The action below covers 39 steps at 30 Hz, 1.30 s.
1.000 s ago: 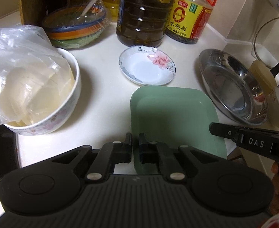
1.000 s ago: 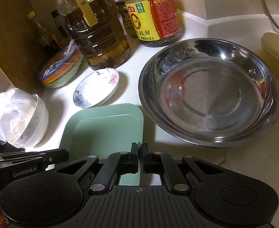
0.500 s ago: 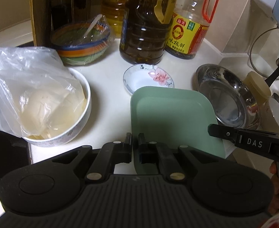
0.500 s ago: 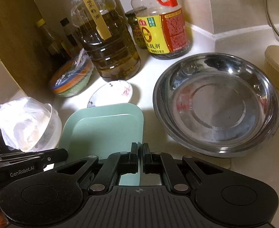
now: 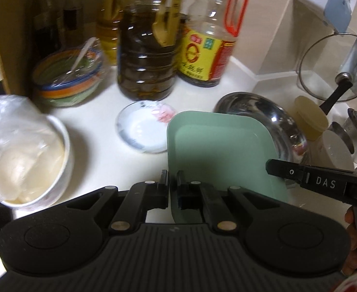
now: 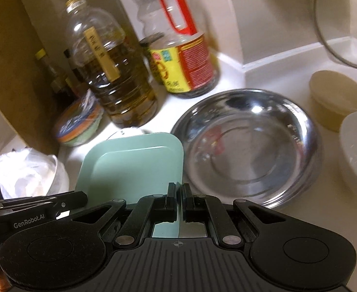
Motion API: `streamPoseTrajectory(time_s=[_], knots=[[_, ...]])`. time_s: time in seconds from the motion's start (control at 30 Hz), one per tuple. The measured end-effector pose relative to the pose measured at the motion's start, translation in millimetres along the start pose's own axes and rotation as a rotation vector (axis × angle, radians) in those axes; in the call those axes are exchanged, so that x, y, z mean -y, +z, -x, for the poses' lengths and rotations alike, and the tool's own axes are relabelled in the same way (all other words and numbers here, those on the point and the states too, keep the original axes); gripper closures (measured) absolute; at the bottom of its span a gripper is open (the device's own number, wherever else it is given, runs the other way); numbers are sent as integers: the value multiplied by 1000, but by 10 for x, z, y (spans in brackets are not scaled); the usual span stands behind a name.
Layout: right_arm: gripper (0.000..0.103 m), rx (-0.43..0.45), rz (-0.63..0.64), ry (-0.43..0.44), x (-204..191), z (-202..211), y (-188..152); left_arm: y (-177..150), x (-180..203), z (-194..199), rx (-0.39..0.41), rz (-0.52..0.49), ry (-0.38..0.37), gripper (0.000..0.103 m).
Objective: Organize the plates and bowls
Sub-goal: 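Lift the green plate with both grippers and carry it over the steel basin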
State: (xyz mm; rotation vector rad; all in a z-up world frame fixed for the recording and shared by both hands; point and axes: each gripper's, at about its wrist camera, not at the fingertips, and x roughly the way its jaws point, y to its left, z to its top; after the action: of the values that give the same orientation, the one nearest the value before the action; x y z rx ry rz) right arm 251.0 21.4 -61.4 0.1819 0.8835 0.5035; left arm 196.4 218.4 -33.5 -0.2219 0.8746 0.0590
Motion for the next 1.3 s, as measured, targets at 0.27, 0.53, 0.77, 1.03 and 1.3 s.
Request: streamPoseTrajectory(time_s=[0.27, 0.53, 0.77, 1.03, 1.3], knots=[[99, 29, -26, -41, 337, 102, 155, 177, 375, -139, 6, -36, -36, 98], [99, 45, -54, -68, 647, 145, 265, 337, 673, -306, -2, -77, -56, 98], [99, 52, -74, -85, 851, 134, 340, 450, 859, -439, -6, -102, -65, 98], [99, 46, -88, -104, 1001, 44, 399, 497, 958, -615, -27, -110, -71, 98], [99, 27, -87, -122, 1056, -67, 427, 523, 981, -768, -50, -110, -68, 98]])
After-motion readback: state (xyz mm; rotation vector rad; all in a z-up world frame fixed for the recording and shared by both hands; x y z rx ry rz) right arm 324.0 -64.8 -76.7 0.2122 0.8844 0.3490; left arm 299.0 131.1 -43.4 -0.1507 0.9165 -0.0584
